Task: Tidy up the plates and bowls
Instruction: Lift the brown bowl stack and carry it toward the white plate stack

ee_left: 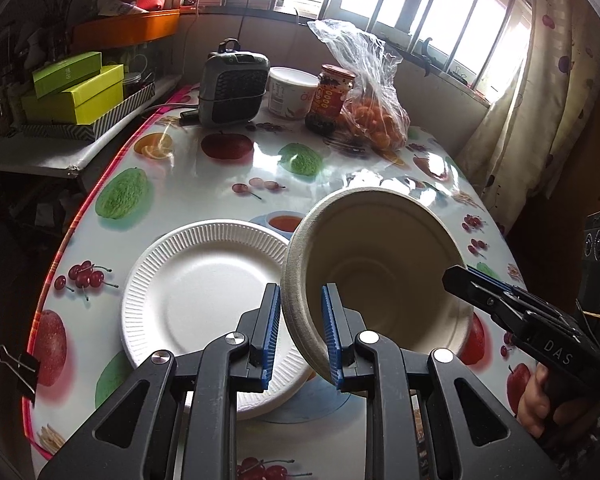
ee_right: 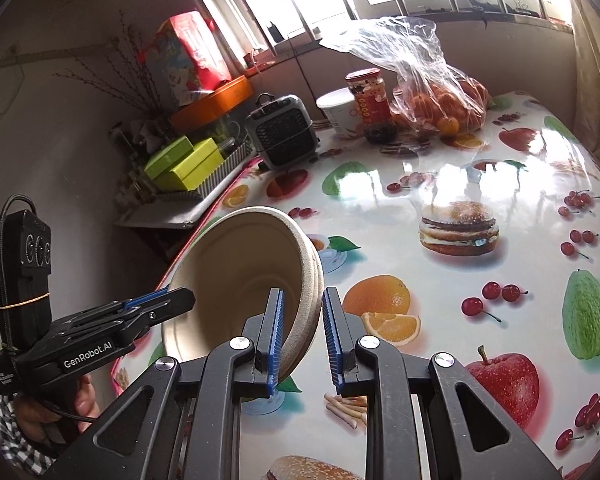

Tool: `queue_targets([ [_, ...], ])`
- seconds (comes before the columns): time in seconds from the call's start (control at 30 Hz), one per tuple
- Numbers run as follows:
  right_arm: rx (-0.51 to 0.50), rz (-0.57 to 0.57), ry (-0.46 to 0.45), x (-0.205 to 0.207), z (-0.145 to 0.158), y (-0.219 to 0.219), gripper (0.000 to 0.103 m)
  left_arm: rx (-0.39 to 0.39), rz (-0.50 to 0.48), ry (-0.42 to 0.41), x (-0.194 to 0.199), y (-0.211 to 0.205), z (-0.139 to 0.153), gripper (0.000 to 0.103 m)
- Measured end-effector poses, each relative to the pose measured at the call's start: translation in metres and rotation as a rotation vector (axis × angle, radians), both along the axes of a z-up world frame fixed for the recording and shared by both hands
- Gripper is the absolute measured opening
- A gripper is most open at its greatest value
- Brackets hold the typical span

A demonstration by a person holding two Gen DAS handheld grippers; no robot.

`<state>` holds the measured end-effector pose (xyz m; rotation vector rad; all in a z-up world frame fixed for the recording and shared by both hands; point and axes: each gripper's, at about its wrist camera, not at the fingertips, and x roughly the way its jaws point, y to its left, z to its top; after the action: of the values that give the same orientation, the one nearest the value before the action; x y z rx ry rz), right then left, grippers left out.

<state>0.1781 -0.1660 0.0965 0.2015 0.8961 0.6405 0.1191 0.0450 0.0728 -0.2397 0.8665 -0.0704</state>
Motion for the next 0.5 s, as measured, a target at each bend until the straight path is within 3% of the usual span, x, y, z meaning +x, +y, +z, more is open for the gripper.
queue_targets([
  [0.5, 0.010, 0.135, 0.011, 0.017, -0.002, 0.040, 0.019, 0.003, 0.137, 0.005, -0.009, 0.031, 0.001, 0.022],
])
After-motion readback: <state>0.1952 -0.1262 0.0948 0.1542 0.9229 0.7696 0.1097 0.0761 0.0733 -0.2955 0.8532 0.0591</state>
